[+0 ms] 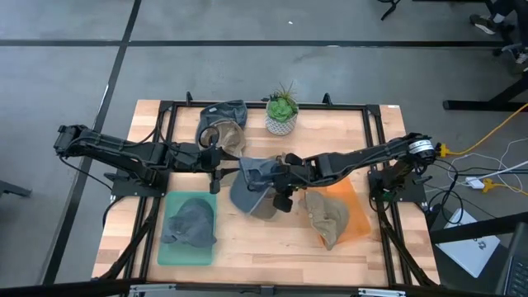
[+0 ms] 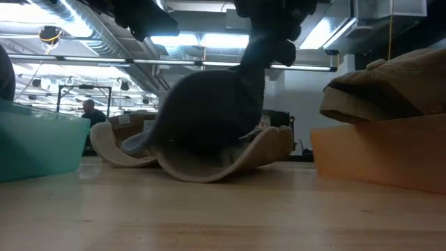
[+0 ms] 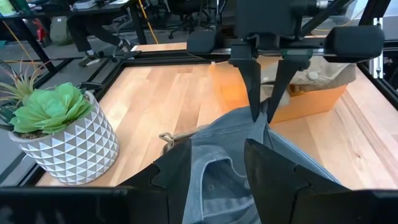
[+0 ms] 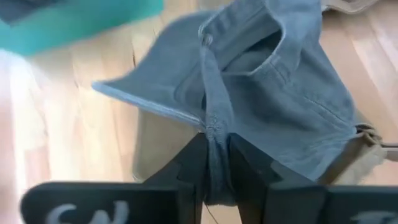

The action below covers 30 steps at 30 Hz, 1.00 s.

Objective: Pick & Place hat
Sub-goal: Put the right blue cap into the green bin

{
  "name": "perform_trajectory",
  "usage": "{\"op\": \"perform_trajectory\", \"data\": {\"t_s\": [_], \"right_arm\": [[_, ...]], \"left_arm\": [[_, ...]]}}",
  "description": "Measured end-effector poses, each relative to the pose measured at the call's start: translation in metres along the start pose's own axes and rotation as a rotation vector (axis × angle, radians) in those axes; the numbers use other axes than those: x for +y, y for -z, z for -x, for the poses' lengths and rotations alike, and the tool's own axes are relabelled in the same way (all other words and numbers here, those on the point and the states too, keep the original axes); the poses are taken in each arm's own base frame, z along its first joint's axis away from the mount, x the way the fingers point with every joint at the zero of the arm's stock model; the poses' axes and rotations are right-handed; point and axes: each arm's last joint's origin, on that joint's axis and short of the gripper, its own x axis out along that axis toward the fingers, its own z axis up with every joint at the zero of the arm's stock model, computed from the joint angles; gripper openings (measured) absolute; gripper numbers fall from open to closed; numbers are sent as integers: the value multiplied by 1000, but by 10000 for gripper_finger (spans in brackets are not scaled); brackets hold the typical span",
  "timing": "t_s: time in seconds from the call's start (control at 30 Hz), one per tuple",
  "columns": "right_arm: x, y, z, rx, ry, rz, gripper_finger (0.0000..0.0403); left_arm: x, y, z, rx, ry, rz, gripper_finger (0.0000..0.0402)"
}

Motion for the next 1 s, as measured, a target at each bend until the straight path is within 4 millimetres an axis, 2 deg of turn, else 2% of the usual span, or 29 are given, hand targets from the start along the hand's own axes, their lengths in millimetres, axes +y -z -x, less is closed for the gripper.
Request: {"op": "perform_trajectory", "data": {"t_s": [0.2, 0.43, 0.57, 0.73, 1.0], "right_arm": [[1, -6, 5, 15, -65, -47, 119], [-4, -21, 24, 100, -153, -104, 197], [-7, -26, 32, 103, -95, -101, 226], [-16, -26, 30, 35, 114, -152, 230], [-34, -27, 5, 106, 145, -305, 205]], "left_arm": [[-1, 0, 0, 0, 28, 0, 143], [-2, 0, 0, 0, 61, -3, 143], [-2, 0, 0, 0, 61, -2, 143], [-2, 0, 0, 0, 61, -1, 143], [-2, 0, 0, 0, 61, 7, 143]]}}
